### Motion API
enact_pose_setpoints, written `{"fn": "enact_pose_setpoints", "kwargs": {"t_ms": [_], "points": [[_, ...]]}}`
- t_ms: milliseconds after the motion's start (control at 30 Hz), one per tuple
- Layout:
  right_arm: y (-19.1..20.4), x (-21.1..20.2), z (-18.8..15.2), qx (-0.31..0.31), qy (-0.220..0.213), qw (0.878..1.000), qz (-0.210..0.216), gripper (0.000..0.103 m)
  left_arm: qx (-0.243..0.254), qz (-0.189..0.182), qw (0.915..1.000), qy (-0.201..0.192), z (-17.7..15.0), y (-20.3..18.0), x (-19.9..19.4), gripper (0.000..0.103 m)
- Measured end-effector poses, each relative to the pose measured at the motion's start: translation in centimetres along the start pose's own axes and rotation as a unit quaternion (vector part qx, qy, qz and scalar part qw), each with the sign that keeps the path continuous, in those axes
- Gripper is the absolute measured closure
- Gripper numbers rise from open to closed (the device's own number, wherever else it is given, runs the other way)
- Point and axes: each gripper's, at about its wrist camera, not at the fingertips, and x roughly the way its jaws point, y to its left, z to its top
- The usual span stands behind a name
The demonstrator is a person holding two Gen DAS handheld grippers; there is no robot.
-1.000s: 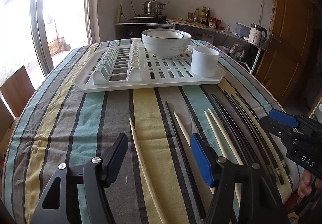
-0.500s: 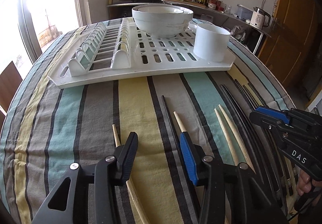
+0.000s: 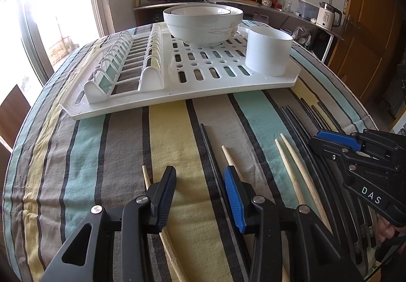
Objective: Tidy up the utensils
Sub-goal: 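Lower the left tool onto a black chopstick and close it while the right tool grasps another, then lift the left tool's black chopstick upright toward the white cup while the right tool carries its own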
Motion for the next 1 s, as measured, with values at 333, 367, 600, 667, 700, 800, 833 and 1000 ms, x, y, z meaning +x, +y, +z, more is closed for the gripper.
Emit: {"fn": "enact_pose_setpoints", "kwargs": {"t_ms": [333, 367, 600, 667, 700, 800, 833, 1000], "points": [[0.4, 0.7, 1.1, -0.012, 0.018, 1.000, -0.013, 0.093, 0.027, 0.014, 0.9994, 0.014, 0.9, -0.9, 0.6, 0.082], [0.4, 0.8, 1.2, -0.012, 0.018, 1.000, -0.011, 0.097, 0.028, 0.013, 0.9994, 0.015, 0.9, -0.9, 0.6, 0.084], [0.4, 0.7, 1.3, -0.006, 0.017, 1.000, 0.000, 0.098, 0.024, -0.006, 0.9996, 0.014, 1.0, -1.3, 0.6, 0.096], [0.4, 0.3, 1.3, -0.003, 0.011, 1.000, 0.004, 0.098, 0.022, -0.013, 0.9996, 0.012, 1.0, -1.3, 0.5, 0.097], [0.3, 0.0, 1.3, -0.001, 0.007, 1.000, 0.008, 0.098, 0.022, -0.016, 0.9996, 0.008, 1.1, -1.3, 0.2, 0.097], [0.2, -0.9, 1.5, 0.004, -0.006, 1.000, 0.019, 0.098, 0.016, -0.026, 0.9995, -0.005, 1.3, -1.1, -0.9, 0.097], [0.2, -1.2, 1.6, 0.005, -0.011, 1.000, 0.024, 0.098, 0.014, -0.031, 0.9994, -0.011, 1.4, -1.0, -1.4, 0.097], [0.2, -3.6, 2.2, 0.008, -0.043, 0.998, 0.036, 0.098, 0.012, -0.046, 0.9979, -0.044, 2.0, -0.7, -4.4, 0.098]]}}
